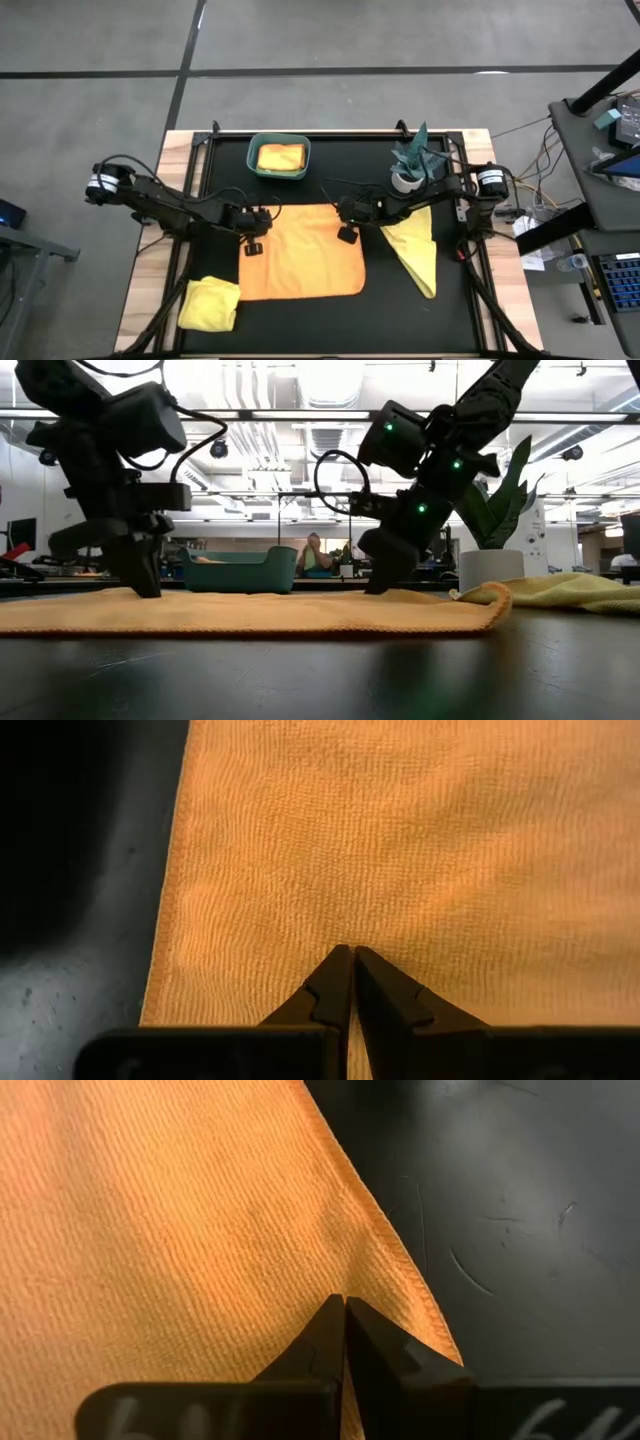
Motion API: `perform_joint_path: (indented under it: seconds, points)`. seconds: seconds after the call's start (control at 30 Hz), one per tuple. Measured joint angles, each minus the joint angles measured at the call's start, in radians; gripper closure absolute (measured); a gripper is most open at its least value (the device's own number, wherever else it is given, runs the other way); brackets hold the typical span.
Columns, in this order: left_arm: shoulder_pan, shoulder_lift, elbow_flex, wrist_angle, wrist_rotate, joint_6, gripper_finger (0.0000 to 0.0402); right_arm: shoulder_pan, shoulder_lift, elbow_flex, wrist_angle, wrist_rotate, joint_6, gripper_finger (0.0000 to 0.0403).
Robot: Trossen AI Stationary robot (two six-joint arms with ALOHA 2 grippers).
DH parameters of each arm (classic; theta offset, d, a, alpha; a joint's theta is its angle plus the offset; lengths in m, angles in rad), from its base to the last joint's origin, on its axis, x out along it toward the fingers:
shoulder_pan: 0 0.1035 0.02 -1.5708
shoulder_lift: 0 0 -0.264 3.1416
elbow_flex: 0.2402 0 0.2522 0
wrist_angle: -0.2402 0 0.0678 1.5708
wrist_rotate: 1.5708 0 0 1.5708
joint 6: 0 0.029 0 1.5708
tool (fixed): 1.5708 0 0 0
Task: Fold microfiber towels
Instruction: Fold the orange microfiber cloth
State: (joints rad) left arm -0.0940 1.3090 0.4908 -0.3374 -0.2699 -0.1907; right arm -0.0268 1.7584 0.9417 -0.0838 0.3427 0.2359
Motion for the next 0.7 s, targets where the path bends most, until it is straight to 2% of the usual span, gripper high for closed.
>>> perform_joint_path:
  seconds: [0.3, 0.7]
  points:
    - [0.003, -0.013, 0.005, 0.033, -0.028, 0.022, 0.0396, -0.018, -0.036, -0.002, -0.077, 0.024, -0.011, 0.0394]
    - [-0.02, -0.121, 0.07, -0.02, -0.016, 0.014, 0.0396, 0.011, -0.195, -0.002, -0.138, 0.016, -0.02, 0.0394]
